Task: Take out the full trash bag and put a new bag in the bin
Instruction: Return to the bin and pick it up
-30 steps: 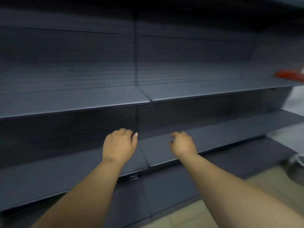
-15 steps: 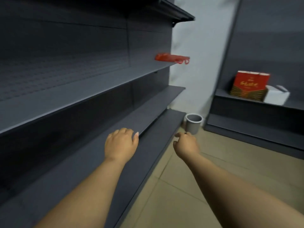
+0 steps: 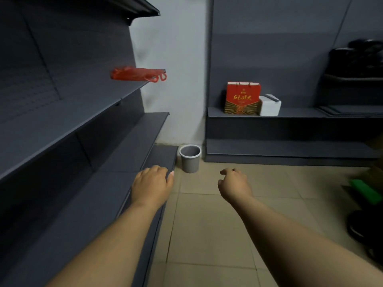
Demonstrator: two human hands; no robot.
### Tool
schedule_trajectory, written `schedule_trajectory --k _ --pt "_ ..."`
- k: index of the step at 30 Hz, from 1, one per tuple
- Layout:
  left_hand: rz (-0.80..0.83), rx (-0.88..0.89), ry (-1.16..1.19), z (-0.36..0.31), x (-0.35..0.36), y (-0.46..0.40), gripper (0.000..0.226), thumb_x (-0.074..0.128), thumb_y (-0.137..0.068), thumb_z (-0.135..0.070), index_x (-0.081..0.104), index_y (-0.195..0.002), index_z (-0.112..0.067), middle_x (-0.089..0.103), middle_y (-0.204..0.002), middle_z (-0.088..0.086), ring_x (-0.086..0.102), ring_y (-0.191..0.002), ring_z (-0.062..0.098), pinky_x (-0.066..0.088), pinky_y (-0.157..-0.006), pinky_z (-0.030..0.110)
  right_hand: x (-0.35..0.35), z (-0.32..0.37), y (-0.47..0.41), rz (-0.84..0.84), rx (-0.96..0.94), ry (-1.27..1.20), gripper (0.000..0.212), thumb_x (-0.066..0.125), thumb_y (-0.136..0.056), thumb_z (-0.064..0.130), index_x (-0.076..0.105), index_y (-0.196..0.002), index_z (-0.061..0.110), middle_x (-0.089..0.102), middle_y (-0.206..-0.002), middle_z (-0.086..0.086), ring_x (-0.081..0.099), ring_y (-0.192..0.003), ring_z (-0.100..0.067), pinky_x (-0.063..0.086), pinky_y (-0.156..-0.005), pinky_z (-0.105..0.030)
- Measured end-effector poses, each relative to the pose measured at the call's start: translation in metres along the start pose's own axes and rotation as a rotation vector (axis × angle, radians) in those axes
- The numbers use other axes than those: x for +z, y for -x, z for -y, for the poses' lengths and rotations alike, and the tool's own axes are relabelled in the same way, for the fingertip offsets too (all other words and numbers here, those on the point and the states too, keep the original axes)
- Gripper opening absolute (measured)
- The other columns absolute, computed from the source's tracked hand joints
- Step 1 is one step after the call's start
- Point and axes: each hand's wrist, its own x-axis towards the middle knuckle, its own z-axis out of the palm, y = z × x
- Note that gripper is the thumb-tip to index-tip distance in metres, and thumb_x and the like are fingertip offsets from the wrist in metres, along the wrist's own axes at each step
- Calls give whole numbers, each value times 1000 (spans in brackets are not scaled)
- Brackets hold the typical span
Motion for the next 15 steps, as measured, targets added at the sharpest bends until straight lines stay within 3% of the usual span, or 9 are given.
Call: schedule_trajectory --k 6,15 --pt "-10 87 65 -8 49 -76 72 9 -76 -49 67 -93 -11 69 -98 8 59 -95 30 44 -85 38 17 -2 -79 -3 66 24 42 46 -92 19 49 -134 21 47 -138 -8 45 -123 -28 43 -101 -40" --pt "-6 48 29 -11 126 -234 68 11 -80 -48 67 -96 -14 68 -99 5 59 -95 27 42 -87 36 33 12 -262 26 -10 39 41 44 -92 15 49 -132 19 43 -138 -9 39 -126 -29 40 -103 -40"
